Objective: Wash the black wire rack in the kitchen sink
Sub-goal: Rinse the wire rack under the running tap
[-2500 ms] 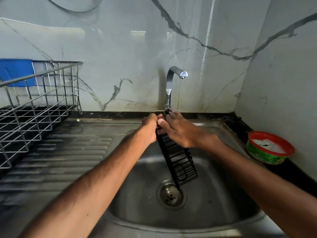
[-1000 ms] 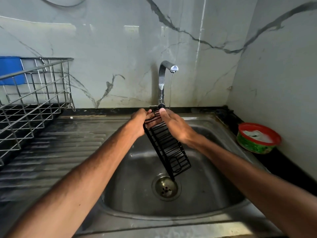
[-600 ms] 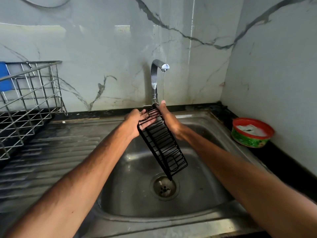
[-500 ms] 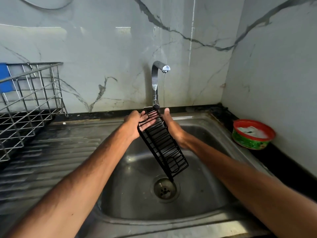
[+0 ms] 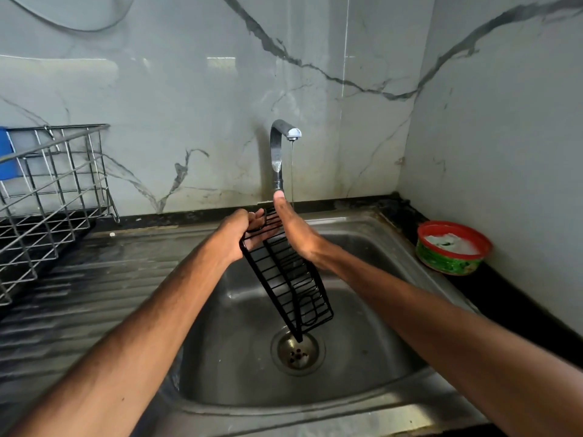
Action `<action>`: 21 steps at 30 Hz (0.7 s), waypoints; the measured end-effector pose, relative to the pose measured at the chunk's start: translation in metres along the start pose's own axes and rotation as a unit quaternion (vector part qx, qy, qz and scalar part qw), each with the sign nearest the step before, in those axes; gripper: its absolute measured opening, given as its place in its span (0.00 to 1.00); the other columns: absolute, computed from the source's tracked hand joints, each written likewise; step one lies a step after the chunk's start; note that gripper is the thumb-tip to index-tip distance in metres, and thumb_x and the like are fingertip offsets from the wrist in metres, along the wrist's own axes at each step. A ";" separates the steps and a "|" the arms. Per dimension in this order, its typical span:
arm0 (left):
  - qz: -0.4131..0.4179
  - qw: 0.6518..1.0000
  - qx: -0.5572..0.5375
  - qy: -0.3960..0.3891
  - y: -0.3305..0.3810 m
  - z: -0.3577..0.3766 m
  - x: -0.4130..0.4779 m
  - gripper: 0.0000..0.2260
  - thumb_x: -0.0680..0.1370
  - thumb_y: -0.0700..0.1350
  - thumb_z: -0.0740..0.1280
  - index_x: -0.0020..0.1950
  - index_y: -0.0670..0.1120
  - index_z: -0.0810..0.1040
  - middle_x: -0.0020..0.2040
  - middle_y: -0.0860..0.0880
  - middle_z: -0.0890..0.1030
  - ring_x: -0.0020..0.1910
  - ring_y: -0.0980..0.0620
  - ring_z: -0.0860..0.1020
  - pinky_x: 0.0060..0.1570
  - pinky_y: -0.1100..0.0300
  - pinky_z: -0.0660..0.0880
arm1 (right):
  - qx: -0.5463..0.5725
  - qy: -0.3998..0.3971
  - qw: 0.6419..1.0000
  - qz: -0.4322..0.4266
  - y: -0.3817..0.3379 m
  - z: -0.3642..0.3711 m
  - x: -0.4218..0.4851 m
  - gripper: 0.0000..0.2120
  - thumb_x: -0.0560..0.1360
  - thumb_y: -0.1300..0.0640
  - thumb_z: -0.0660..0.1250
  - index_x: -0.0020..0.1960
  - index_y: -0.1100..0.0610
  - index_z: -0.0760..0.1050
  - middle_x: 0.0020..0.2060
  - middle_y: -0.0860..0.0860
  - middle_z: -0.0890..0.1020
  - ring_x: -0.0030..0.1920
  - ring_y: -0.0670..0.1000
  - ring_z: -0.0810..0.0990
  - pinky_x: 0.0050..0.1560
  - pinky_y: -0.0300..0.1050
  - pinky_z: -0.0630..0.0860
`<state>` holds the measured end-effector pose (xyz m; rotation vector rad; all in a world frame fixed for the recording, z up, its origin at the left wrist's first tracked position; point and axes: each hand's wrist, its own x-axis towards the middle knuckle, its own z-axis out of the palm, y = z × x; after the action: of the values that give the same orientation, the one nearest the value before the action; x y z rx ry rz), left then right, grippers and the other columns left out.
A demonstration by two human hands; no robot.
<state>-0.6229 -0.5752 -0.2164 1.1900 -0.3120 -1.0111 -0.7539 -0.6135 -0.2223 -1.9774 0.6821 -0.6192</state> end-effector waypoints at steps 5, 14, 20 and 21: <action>0.002 0.999 -0.043 0.029 -0.002 0.006 0.003 0.15 0.85 0.36 0.48 0.47 0.42 0.72 0.30 0.40 0.83 0.27 0.46 0.84 0.25 0.54 0.81 | 0.087 0.015 0.995 0.045 0.009 -0.012 0.006 0.36 0.83 0.37 0.33 0.80 0.55 0.57 0.79 0.55 0.60 0.79 0.53 0.58 0.79 0.54 0.50; 0.026 0.985 -0.129 0.108 0.001 0.022 0.005 0.14 0.83 0.36 0.47 0.47 0.40 0.71 0.47 0.30 0.83 0.38 0.37 0.85 0.29 0.49 0.83 | 0.107 0.001 0.992 0.065 0.010 -0.028 0.011 0.37 0.82 0.34 0.36 0.81 0.54 0.57 0.80 0.55 0.59 0.79 0.54 0.57 0.78 0.57 0.49; 0.042 0.979 -0.127 0.153 0.009 0.028 0.000 0.13 0.84 0.38 0.51 0.50 0.39 0.74 0.52 0.34 0.84 0.47 0.38 0.86 0.51 0.41 0.83 | 0.069 0.033 0.997 0.033 -0.012 -0.035 0.015 0.34 0.83 0.36 0.38 0.77 0.53 0.66 0.80 0.56 0.59 0.79 0.57 0.59 0.77 0.60 0.50; 0.040 0.979 -0.133 0.152 0.010 0.029 -0.004 0.13 0.84 0.38 0.51 0.47 0.39 0.73 0.51 0.34 0.83 0.47 0.38 0.85 0.52 0.40 0.83 | 0.065 0.023 0.997 0.022 -0.012 -0.037 0.016 0.34 0.83 0.36 0.39 0.73 0.53 0.71 0.79 0.56 0.62 0.78 0.57 0.61 0.77 0.62 0.51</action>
<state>-0.6402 -0.5905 -0.1954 1.0603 0.0174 -0.7593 -0.7647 -0.6416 -0.1924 -1.8271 0.6946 -0.6672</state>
